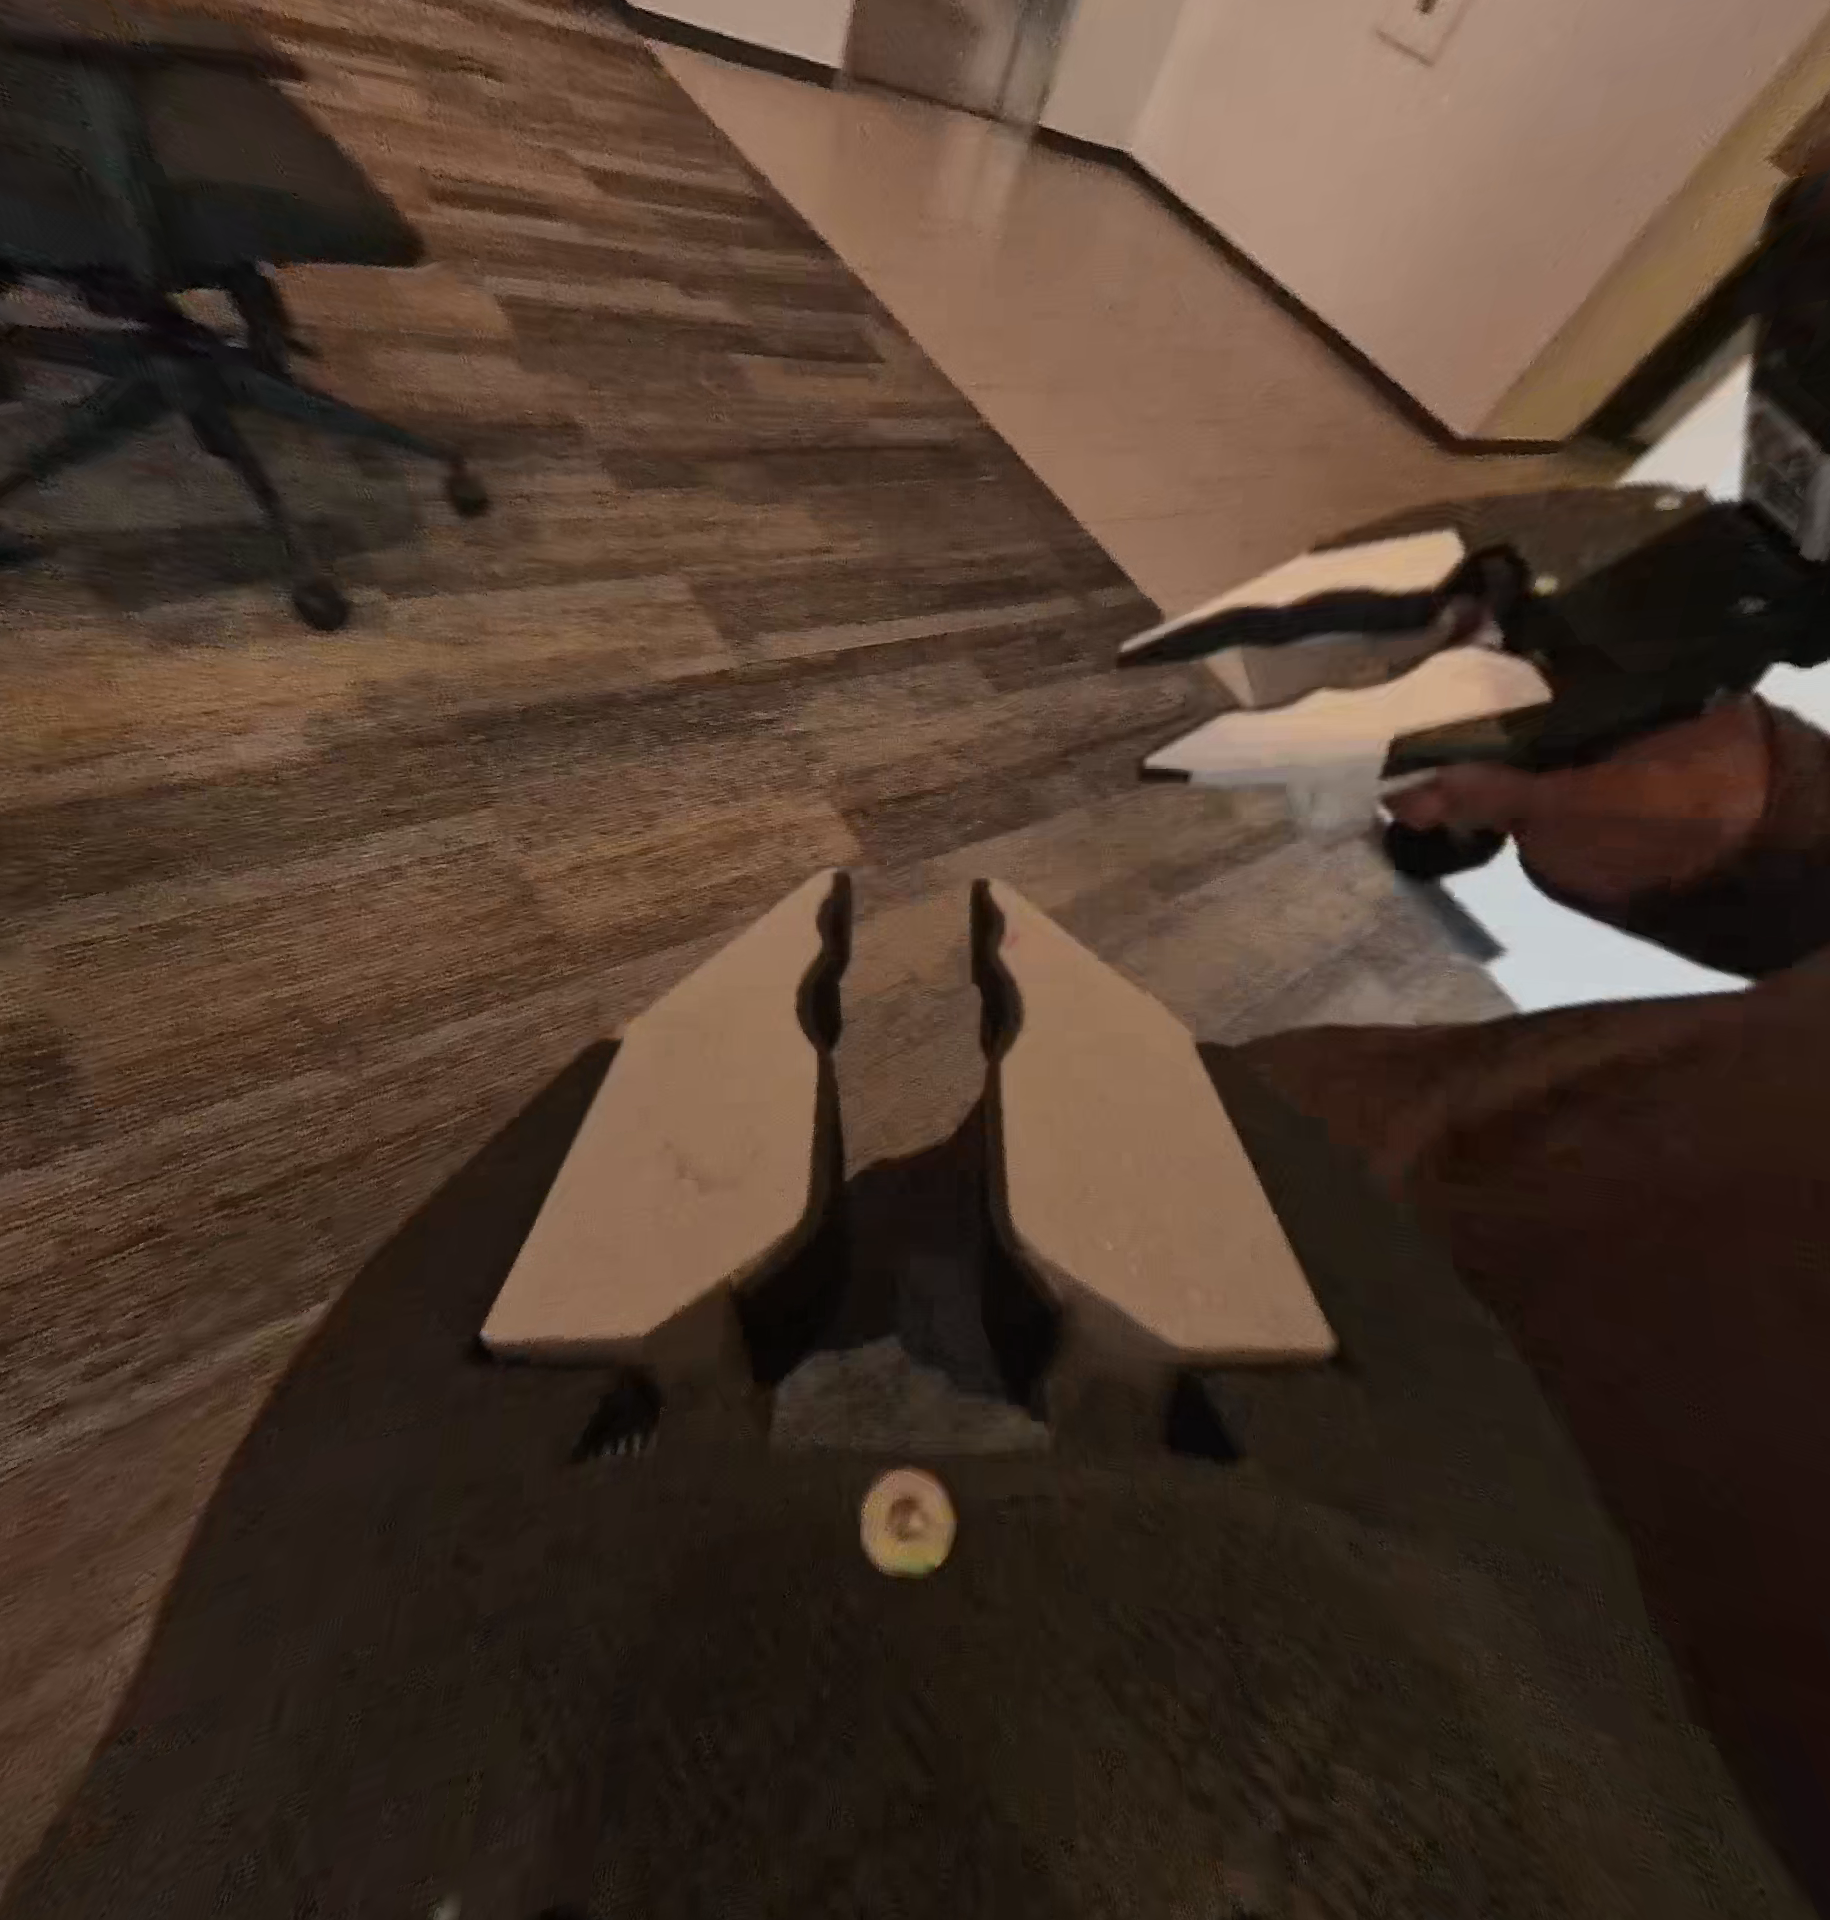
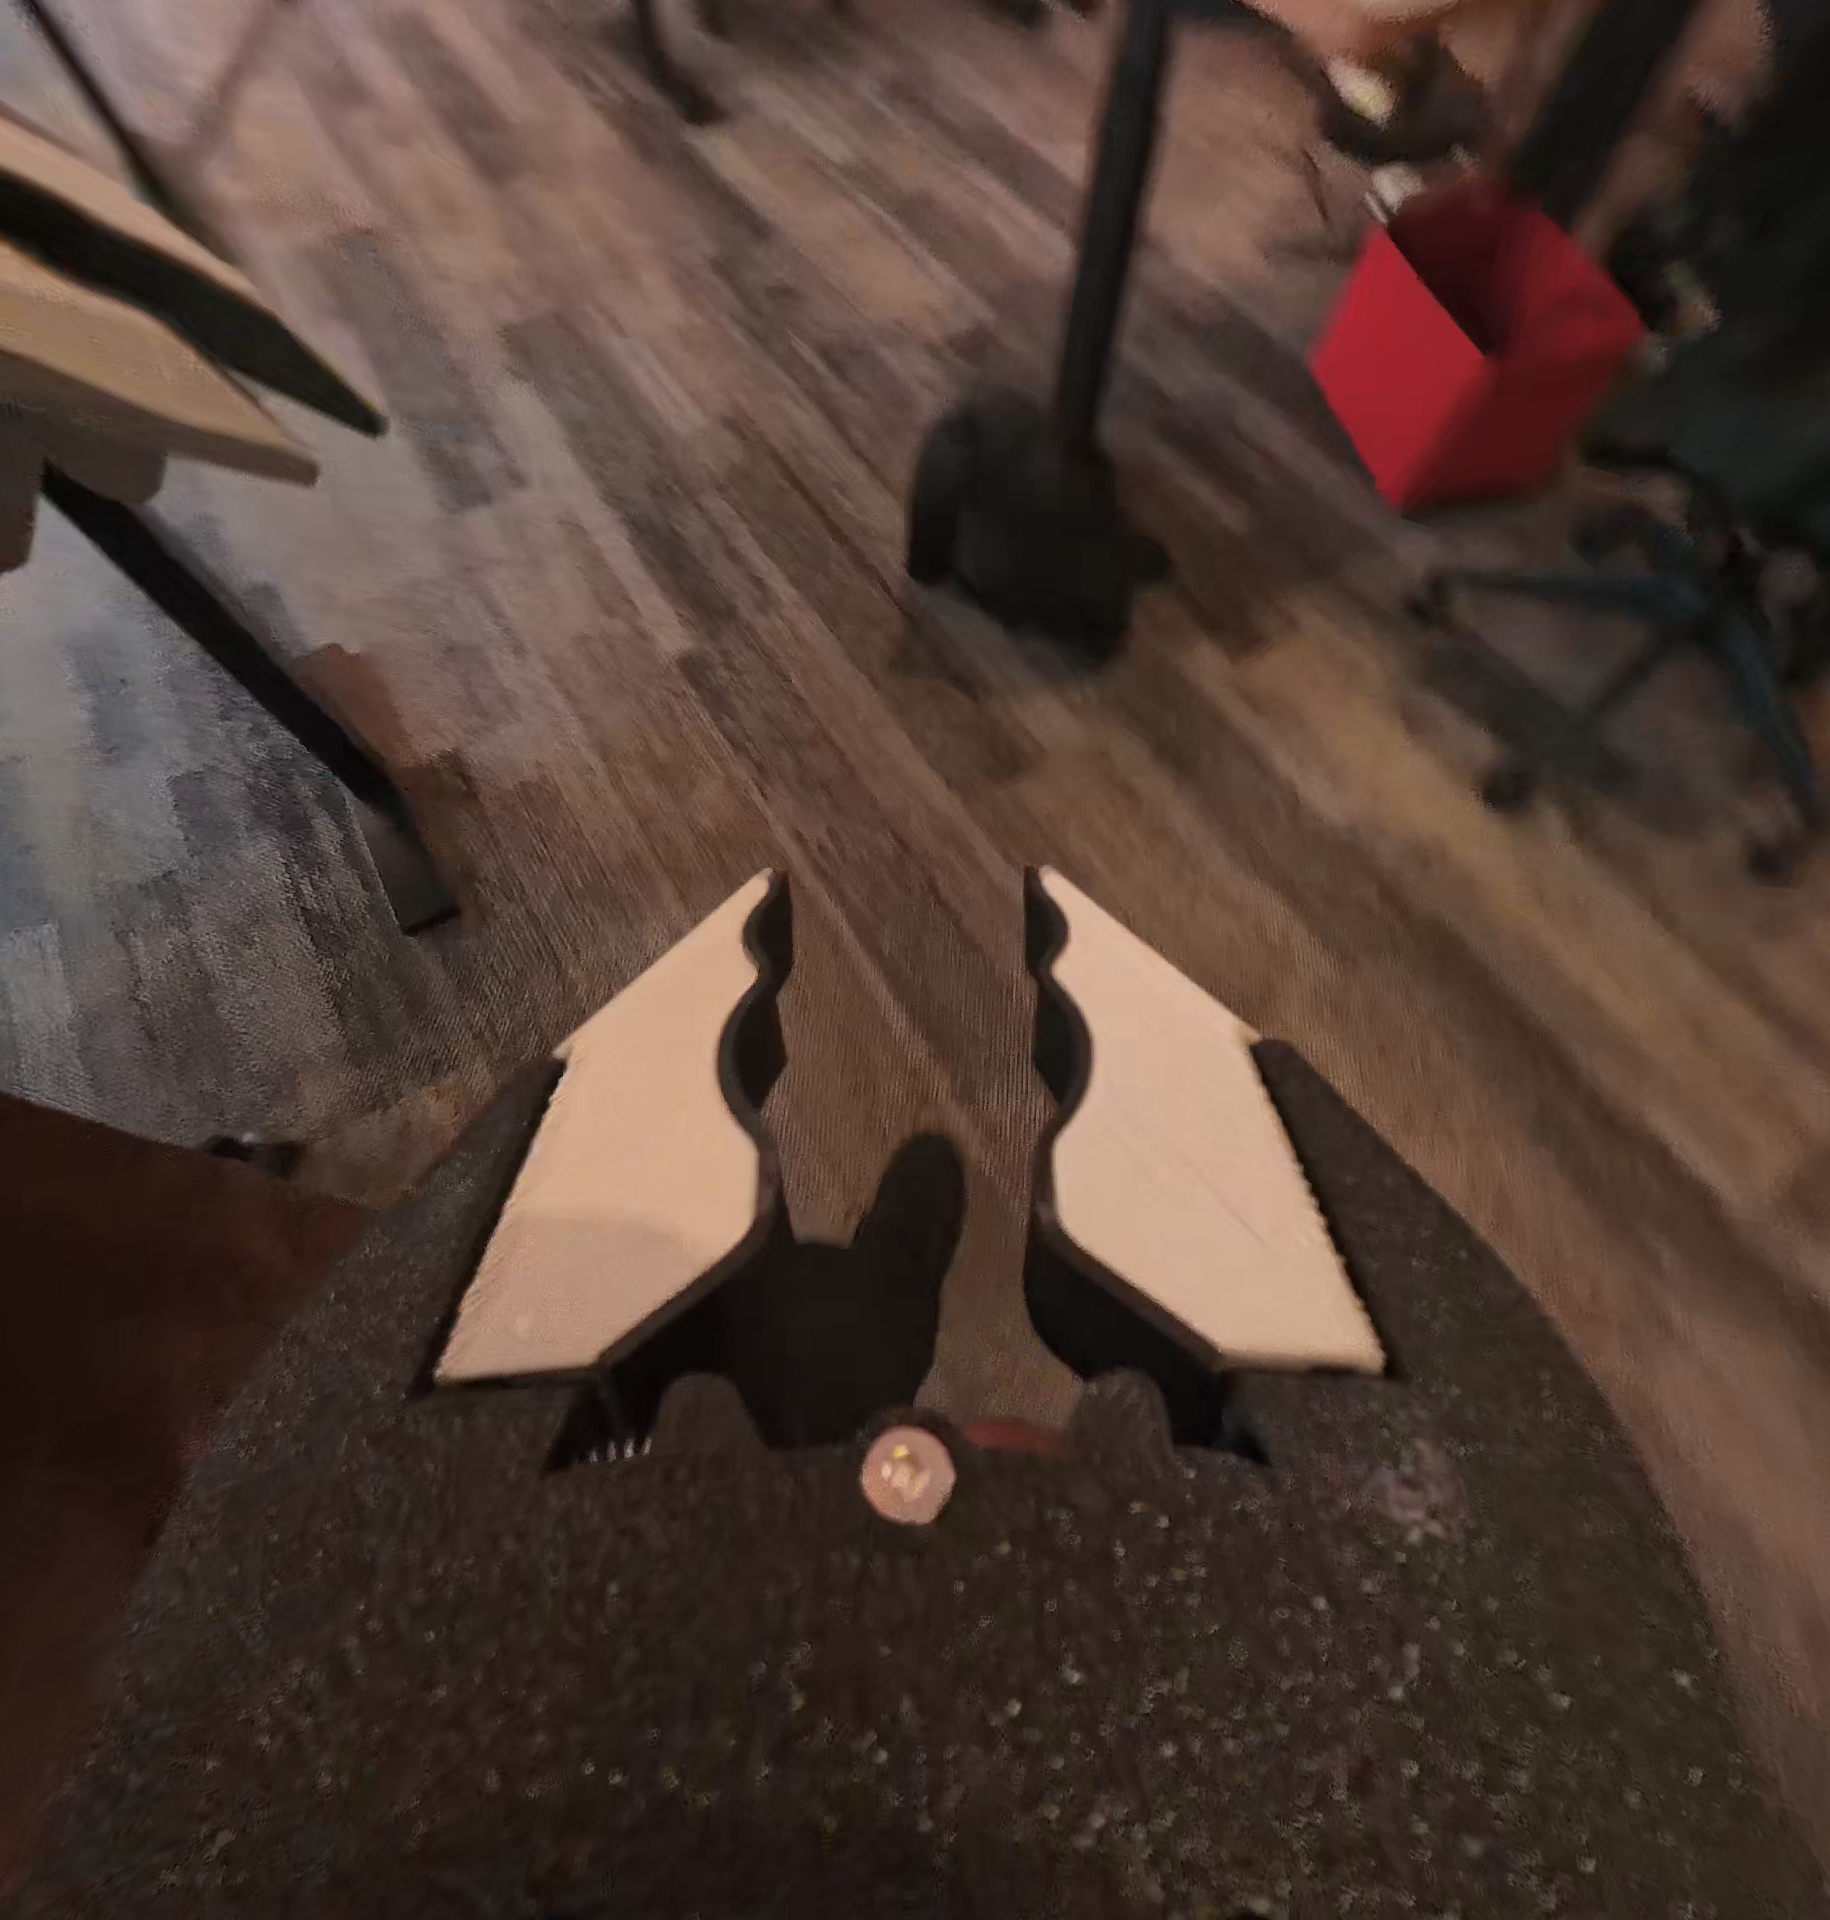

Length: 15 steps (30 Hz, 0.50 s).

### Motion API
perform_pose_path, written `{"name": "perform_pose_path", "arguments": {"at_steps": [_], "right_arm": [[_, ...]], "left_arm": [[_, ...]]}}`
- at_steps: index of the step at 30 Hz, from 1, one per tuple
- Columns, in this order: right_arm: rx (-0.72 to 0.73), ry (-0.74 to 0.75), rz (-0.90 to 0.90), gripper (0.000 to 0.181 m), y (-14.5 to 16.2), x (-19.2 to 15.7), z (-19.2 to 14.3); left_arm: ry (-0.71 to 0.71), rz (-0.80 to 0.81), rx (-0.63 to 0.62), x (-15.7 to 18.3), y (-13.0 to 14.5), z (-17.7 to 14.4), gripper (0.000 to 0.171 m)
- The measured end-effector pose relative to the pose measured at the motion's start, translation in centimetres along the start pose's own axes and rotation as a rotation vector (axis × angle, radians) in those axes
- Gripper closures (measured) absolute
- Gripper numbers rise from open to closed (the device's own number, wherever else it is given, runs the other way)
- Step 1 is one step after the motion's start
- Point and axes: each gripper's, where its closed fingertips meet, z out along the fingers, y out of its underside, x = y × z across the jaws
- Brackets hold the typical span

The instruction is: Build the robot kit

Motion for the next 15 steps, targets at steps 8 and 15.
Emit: {"name": "perform_pose_path", "arguments": {"at_steps": [8,15], "right_arm": [[0.007,-0.436,-0.309,0.134,-22.5,-4.1,22.7],[0.006,-0.591,-0.415,0.129,-34.2,-13.0,43.6]], "left_arm": [[-0.403,-0.207,0.049,-20.5,-3.4,-9.3,0.142],[-0.528,-0.261,0.216,-41.8,-4.6,-14.0,0.141]]}}
